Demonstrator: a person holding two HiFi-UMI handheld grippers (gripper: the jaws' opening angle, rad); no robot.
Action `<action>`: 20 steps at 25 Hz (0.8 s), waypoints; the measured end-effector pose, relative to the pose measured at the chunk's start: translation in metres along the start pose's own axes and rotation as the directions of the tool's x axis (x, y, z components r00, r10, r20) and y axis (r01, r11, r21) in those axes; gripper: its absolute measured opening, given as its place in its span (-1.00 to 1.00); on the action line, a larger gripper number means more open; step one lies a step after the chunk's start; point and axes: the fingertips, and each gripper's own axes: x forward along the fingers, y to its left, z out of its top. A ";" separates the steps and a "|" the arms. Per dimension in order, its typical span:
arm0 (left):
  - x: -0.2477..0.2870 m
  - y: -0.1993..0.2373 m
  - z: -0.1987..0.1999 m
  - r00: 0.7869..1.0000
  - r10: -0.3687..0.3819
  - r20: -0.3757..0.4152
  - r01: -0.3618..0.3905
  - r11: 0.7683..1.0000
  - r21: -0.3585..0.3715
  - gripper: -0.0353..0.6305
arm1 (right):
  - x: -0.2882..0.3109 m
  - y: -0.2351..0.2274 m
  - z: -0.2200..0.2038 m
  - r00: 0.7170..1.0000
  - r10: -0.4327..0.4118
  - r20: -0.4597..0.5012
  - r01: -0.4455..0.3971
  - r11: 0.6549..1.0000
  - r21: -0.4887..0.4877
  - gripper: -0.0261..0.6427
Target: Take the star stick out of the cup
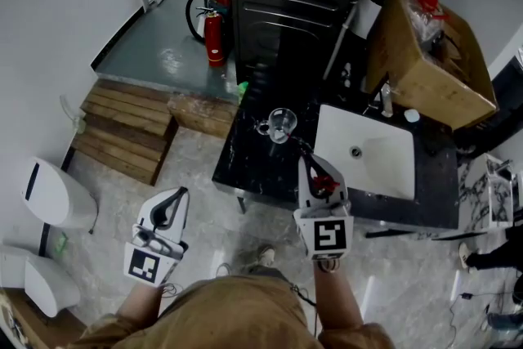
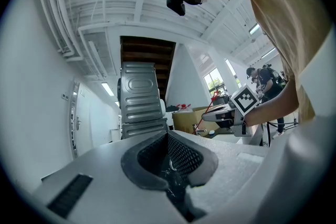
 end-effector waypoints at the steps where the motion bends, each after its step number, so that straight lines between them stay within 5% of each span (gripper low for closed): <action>1: -0.001 0.000 0.000 1.000 -0.001 0.000 0.001 1.000 0.000 -0.89 | -0.001 0.001 0.002 1.000 0.001 0.003 -0.001 1.000 0.000 -0.89; 20: 0.006 -0.011 -0.002 0.999 -0.041 0.012 0.041 0.999 -0.013 -0.89 | -0.033 0.000 0.040 0.997 -0.015 0.070 0.011 0.998 0.057 -0.89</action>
